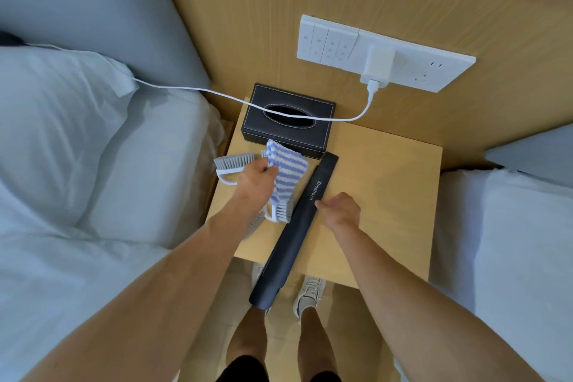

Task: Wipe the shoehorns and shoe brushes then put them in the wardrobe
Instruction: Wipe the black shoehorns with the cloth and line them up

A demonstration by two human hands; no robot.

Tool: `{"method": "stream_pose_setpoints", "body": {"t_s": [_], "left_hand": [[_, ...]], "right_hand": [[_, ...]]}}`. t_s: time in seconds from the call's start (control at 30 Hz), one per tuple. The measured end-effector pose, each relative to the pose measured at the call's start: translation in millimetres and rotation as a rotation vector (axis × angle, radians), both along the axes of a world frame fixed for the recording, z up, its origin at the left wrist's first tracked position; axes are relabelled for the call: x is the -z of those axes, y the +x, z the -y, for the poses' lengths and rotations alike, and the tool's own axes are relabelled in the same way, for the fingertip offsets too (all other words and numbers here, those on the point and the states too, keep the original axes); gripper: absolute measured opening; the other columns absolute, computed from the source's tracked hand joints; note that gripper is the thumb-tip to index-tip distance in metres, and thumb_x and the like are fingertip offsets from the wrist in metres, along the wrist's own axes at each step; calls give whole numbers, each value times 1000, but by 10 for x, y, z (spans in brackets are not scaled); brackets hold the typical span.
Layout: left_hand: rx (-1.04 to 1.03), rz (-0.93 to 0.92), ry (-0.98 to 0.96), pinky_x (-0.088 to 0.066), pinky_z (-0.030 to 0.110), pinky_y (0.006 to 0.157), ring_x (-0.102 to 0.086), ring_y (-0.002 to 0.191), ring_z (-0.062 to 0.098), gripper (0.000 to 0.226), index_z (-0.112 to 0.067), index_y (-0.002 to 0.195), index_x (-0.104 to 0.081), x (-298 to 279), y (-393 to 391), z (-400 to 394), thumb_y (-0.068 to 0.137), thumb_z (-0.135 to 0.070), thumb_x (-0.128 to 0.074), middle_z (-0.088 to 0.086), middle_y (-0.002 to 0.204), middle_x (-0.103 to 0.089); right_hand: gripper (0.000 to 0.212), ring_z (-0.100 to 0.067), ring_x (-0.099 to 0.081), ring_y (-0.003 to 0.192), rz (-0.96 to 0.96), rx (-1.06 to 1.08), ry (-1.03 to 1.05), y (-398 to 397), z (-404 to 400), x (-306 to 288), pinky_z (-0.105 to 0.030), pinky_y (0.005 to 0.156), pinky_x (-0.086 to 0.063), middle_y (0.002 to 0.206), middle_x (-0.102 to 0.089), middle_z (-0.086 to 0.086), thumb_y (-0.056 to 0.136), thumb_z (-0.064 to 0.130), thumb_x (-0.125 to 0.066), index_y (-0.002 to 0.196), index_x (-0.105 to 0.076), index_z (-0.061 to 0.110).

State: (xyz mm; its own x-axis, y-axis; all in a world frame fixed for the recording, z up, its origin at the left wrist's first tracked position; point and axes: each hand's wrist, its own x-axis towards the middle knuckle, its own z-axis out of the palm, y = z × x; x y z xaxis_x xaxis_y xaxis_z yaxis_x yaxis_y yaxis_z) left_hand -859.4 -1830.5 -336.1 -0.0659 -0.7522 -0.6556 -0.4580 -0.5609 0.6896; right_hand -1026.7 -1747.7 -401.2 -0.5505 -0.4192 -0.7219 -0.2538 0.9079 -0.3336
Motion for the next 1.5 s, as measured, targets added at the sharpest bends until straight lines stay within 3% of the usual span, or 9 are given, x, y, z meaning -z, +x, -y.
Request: {"method": "stream_pose_setpoints", "body": {"t_s": [0.13, 0.27, 0.43, 0.57, 0.73, 0.93, 1.17, 1.37, 1.5], "left_hand": [[53, -10, -40, -51, 23, 63, -66, 92, 13, 22, -10, 107, -60, 3, 112, -45, 100, -25, -46, 4, 101, -66], [62, -59, -60, -52, 20, 62, -66, 91, 9, 17, -17, 101, -61, -19, 163, -61, 101, -27, -46, -1, 99, -67], [48, -47, -77, -51, 15, 56, -67, 84, 6, 11, -19, 94, -61, -45, 182, -53, 98, -28, -54, -6, 92, -67], [122, -10, -131, -52, 16, 58, -67, 83, 4, 18, -12, 103, -62, -122, 122, -98, 93, -27, -64, -4, 96, -69], [279, 12, -184, -59, 41, 80, -69, 95, 22, 25, -4, 107, -58, -376, -79, -172, 92, -22, -66, 11, 104, -69], [447, -53, -385, -55, 27, 75, -66, 94, 18, 16, -10, 107, -56, -886, -379, -191, 94, -18, -62, 4, 101, -67], [549, -156, -702, -52, 35, 71, -65, 85, 19, 10, -10, 103, -59, -1717, -752, -153, 92, -10, -60, 5, 90, -67], [652, -137, -1051, -45, 41, 58, -54, 64, 31, 18, -9, 104, -66, -2417, -1029, -260, 90, -7, -54, 14, 71, -61], [753, -151, -1187, -46, 32, 66, -58, 79, 23, 34, -11, 107, -71, -2707, -1115, -327, 80, 4, -55, 7, 89, -69]], "right_hand": [[38, -34, -71, 97, 74, -1, 42, 27, 8, 201, -44, 85, -59, 107, -72, -16, 84, 34, -76, 107, -66, 6], [15, -33, -72, 92, 126, -16, 2, 61, 14, 287, -46, 87, -59, 98, -73, -17, 86, 20, -74, 82, -62, 11], [27, -17, -63, 51, 209, 212, -52, 81, -20, 272, -34, 51, -58, 78, -66, -12, 83, 4, -75, 70, -54, 14], [20, -20, -66, 59, 311, 258, -121, -37, -151, 161, -33, 53, -58, 84, -65, -12, 89, -2, -65, 77, -58, 13], [21, -19, -70, 64, 421, 337, -293, -263, -309, -192, -33, 56, -61, 85, -66, -9, 97, -1, -54, 87, -59, 17], [24, -15, -71, 62, 389, 433, -478, -542, -462, -800, -28, 53, -58, 85, -68, -6, 97, 0, -54, 87, -61, 20], [25, -16, -75, 73, 396, 451, -681, -679, -437, -1766, -27, 56, -58, 92, -72, -8, 98, 1, -55, 101, -62, 24], [38, -28, -74, 87, 524, 295, -934, -665, -491, -2705, -38, 70, -61, 101, -75, -13, 97, -2, -56, 128, -57, 19], [36, -27, -74, 94, 544, 169, -971, -683, -540, -3145, -38, 75, -61, 104, -76, -11, 99, 4, -57, 131, -58, 20]]}}
